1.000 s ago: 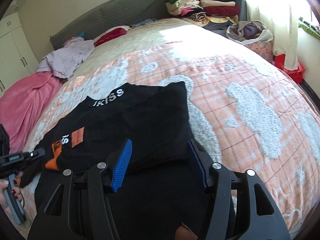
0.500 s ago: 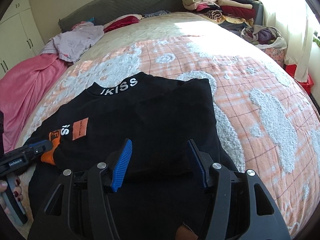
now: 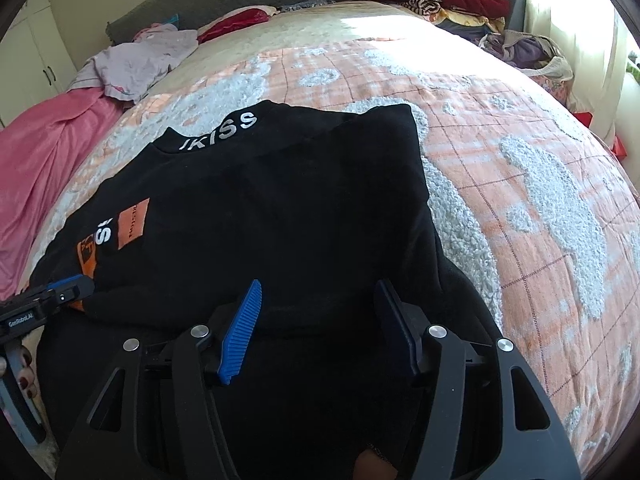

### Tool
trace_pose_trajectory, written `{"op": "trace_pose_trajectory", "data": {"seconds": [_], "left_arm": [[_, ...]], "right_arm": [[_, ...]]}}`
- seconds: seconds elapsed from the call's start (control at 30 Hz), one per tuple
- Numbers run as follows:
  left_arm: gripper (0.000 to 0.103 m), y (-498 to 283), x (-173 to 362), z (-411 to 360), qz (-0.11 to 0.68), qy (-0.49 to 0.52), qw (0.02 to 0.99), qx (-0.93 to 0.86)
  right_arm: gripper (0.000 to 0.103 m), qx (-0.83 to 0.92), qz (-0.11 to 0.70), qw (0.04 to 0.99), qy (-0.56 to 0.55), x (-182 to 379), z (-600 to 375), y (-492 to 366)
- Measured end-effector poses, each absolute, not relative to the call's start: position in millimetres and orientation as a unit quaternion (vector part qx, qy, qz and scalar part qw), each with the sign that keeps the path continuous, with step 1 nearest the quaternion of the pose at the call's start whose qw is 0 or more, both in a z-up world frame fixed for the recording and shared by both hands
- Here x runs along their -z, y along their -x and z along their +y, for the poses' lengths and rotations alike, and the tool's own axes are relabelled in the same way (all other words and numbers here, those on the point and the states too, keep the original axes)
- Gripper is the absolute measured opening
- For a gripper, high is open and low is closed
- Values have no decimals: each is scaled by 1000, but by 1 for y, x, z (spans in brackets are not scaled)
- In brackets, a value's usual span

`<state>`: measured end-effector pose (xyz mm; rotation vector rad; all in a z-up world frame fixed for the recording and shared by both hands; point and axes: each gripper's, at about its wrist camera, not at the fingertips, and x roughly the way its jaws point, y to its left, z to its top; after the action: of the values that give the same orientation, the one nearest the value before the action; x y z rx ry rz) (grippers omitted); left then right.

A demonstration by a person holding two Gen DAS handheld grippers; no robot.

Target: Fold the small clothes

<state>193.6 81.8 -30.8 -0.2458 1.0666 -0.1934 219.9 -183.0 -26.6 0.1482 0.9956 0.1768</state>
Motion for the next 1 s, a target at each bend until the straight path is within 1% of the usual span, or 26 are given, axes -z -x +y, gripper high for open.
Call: {"op": "trace_pose_trajectory", "data": {"seconds": [0.1,0.13,0.17,0.2,0.27,0.33,0.4,0.47,0.5,0.57,0.7,0.77,0.87,0.97,1.0], "left_arm": [[36,-191,28,83,505,121,849,96],[38,-190,27,85,504,123,849,96],[45,-188,25,86,504,124,849,95],[47,-186,24,88,505,124,849,93],[48,-183,20,93,503,127,850,92],[48,-181,15,96,498,129,853,91],[54,-180,10,98,492,131,856,91],[64,-179,3,101,484,130,861,86],[67,-178,0,102,481,129,863,84],[75,-176,-6,105,474,129,868,77],[82,-172,-14,118,465,136,872,65],[87,-171,-19,124,461,140,874,62],[91,-167,-27,134,454,139,879,46],[92,-163,-34,146,443,143,885,29],[93,-162,-35,149,440,143,886,23]], "right_arm": [[63,-88,472,873,-84,21,-183,-214],[63,-89,471,873,-85,19,-183,-212],[63,-91,470,874,-84,17,-182,-210],[66,-91,469,874,-84,15,-181,-208],[74,-89,465,876,-89,10,-182,-202],[77,-89,459,878,-100,5,-185,-195],[85,-88,449,882,-110,-2,-186,-189],[87,-92,443,884,-116,-9,-184,-184],[88,-93,441,885,-116,-11,-182,-183],[88,-95,436,888,-114,-17,-180,-181],[88,-99,429,891,-110,-28,-174,-180],[89,-100,427,892,-109,-32,-171,-180],[89,-106,421,894,-110,-39,-166,-180],[89,-114,413,897,-107,-48,-158,-179],[90,-120,410,898,-106,-52,-155,-178]]}}
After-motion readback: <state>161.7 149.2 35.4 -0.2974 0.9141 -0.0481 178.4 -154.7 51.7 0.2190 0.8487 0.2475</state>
